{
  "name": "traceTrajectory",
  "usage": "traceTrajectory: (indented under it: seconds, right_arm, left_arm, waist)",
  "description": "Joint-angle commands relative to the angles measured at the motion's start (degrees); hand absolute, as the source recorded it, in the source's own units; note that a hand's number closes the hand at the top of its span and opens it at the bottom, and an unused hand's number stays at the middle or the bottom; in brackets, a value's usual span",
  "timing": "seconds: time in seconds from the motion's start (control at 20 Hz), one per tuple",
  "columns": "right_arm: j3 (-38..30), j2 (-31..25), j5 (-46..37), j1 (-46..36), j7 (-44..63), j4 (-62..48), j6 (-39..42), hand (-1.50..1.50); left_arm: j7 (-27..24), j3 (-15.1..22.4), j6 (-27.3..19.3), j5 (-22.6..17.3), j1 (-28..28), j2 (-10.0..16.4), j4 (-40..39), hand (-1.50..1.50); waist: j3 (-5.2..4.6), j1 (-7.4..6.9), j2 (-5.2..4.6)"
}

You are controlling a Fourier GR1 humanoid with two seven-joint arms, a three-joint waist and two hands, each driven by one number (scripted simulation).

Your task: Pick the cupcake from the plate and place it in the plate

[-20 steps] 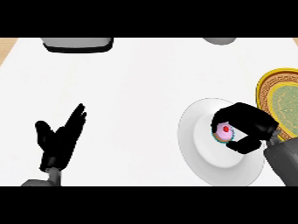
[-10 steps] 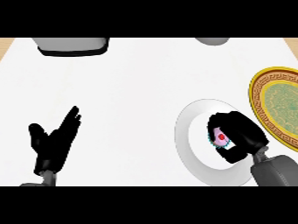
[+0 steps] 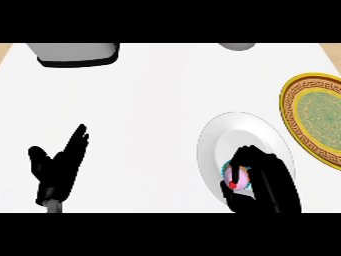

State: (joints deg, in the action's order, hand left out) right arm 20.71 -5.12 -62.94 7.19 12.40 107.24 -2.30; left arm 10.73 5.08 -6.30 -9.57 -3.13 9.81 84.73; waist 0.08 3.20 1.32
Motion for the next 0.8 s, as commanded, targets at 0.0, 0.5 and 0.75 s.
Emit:
traceTrajectory:
  seconds: [0.0,0.5,0.75]
  right_arm:
    - [5.41,4.6,-7.42,7.54,6.31,12.11,-7.25,1.5]
    - [-4.29,5.09,4.95,11.77,10.3,21.71,-16.76,1.5]
    - [-18.47,2.01,21.44,8.39,2.51,16.74,-20.92,1.5]
  left_arm:
    - [1.16,-0.83,1.35,-1.08,0.86,0.36,-3.53,0.0]
    - [1.5,0.87,1.05,0.82,4.25,-1.88,-4.79,0.0]
    - [-0.93,1.87,1.58,1.55,-1.42,-1.98,-1.95,0.0]
  waist:
    - [-0.2,-0.27,-0.69]
    - [-0.05,-2.58,-1.36]
    - [0.03,-3.32,-1.36]
